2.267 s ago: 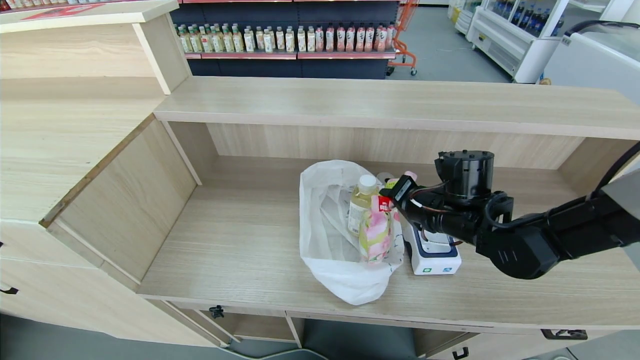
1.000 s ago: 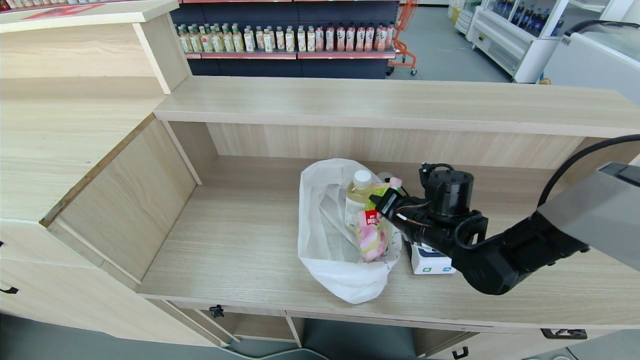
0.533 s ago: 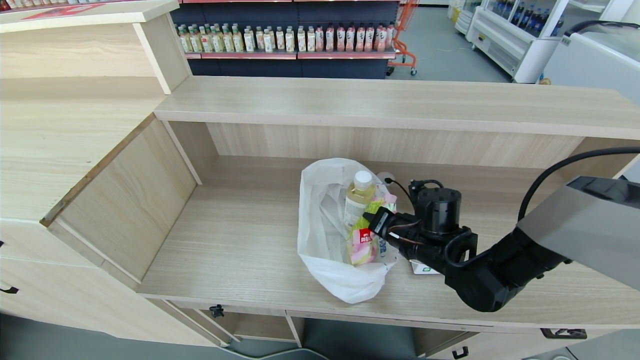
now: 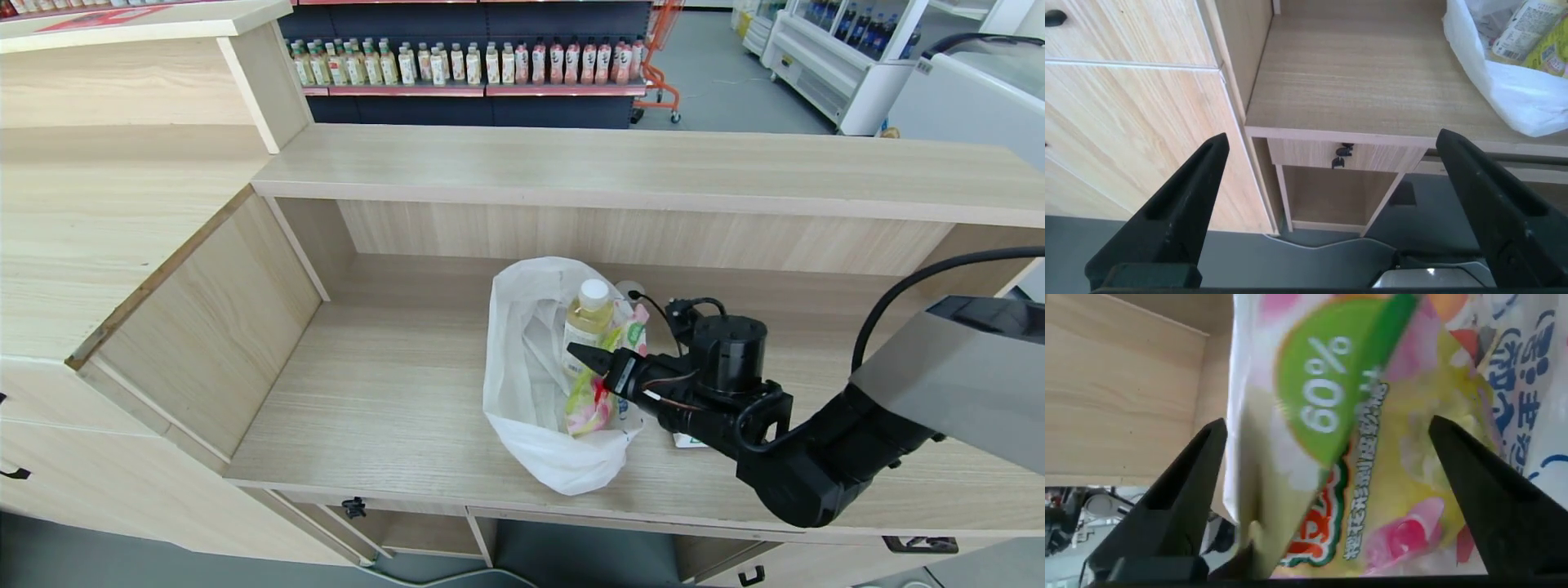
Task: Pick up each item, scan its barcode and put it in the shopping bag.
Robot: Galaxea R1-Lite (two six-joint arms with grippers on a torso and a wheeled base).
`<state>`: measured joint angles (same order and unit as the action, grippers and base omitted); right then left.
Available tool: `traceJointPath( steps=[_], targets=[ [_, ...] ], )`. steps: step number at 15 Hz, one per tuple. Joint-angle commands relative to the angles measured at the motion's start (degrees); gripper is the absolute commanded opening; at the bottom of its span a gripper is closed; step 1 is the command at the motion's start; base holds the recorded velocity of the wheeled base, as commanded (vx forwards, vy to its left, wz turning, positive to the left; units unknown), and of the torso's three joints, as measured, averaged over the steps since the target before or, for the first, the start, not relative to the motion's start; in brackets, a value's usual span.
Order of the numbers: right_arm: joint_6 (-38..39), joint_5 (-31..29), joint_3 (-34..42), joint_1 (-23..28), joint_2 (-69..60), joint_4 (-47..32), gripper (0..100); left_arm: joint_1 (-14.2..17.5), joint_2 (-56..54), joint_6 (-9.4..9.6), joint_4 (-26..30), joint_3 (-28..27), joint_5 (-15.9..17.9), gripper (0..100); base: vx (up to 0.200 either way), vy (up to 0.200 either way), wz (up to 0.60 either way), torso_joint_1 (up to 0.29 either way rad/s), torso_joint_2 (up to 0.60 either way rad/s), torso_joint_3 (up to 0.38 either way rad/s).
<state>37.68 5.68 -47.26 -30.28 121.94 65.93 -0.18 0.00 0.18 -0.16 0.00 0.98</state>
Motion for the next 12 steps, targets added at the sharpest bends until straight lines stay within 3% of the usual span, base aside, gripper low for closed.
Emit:
traceJointPath(
  steps=[1,5,8,12],
  targets=[
    [-1.2,1.6,1.3,-0.6,-4.4,-0.4,100,0.0,0.1,-0.01,0.0,0.0,0.0,100,0.000,0.000,0.00,0.000,0.00,0.000],
    [-2.1,7.2,1.4,-0.6,-14.1,-3.1,100,0.0,0.1,-0.01,0.0,0.0,0.0,100,0.000,0.000,0.00,0.000,0.00,0.000],
    [-2.8,9.3,0.3,1.0,-23.3,-10.8,100,0.0,0.1,-0.09,0.0,0.0,0.0,100,0.000,0.000,0.00,0.000,0.00,0.000],
    [-19.8,8.8,2.1,8.6,-35.6,-26.3,100,0.0,0.1,-0.18,0.0,0.0,0.0,100,0.000,0.000,0.00,0.000,0.00,0.000]
  ],
)
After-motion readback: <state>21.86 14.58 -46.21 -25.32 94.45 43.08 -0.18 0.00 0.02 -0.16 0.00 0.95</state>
